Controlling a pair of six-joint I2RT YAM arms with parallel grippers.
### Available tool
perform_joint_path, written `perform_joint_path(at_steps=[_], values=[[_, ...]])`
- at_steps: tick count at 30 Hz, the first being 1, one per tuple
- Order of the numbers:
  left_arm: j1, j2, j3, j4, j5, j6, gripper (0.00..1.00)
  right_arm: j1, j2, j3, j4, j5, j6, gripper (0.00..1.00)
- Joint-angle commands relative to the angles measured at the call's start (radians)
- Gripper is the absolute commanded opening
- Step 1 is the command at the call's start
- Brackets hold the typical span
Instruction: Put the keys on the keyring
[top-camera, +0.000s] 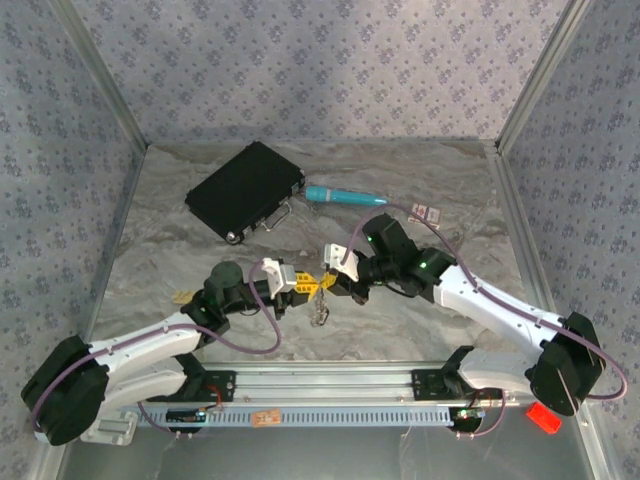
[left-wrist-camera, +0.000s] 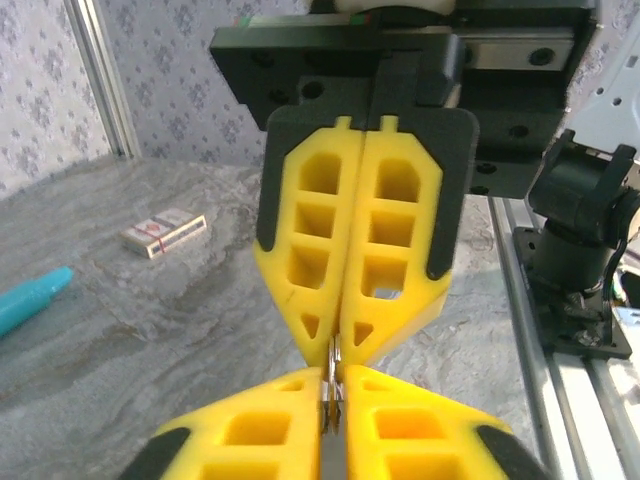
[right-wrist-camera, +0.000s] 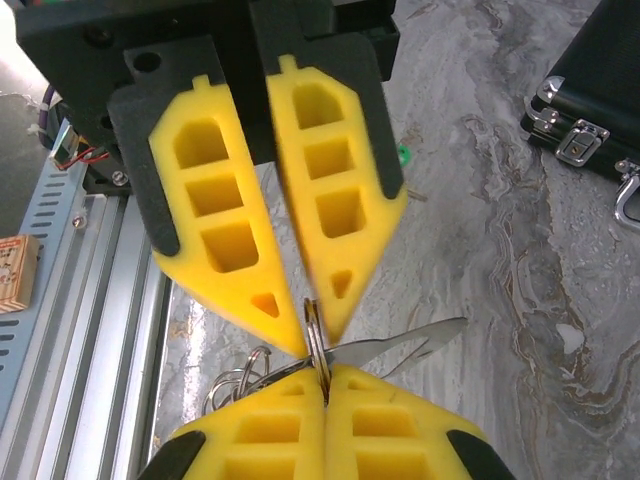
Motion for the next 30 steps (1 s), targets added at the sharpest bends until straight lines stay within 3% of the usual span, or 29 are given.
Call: perform_joint_path(at_steps=[1, 7, 12, 21, 22, 24, 26, 30], values=[[-0.006, -0.007, 0.058, -0.099, -0.028, 0.044, 0.26, 0.012, 0.012, 0.073, -0.092, 0.044, -0.053, 0.00], [-0.008, -0.019, 0.083, -0.180, -0.035, 0.098, 0.25, 0.045, 0.075, 0.173, -0.293, 0.147, -0.143, 0.00], [-0.008, -0.011, 0.088, -0.177, -0.017, 0.101, 0.17, 0.081, 0.115, 0.227, -0.352, 0.205, -0.183, 0.00], [-0.009, 0.001, 0.087, -0.162, 0.014, 0.102, 0.01, 0.094, 0.101, 0.227, -0.283, 0.156, -0.147, 0.00], [-0.009, 0.000, 0.085, -0.159, 0.016, 0.102, 0.00, 0.088, 0.088, 0.210, -0.262, 0.148, -0.134, 0.01], [-0.009, -0.009, 0.072, -0.134, 0.014, 0.095, 0.00, 0.066, 0.046, 0.152, -0.180, 0.125, -0.095, 0.18], [-0.010, -0.014, 0.049, -0.088, 0.010, 0.078, 0.00, 0.033, 0.006, 0.084, -0.099, 0.074, -0.047, 0.27], [-0.008, 0.006, -0.012, 0.085, -0.006, 0.002, 0.00, -0.046, -0.046, -0.030, 0.077, -0.090, 0.071, 0.32]])
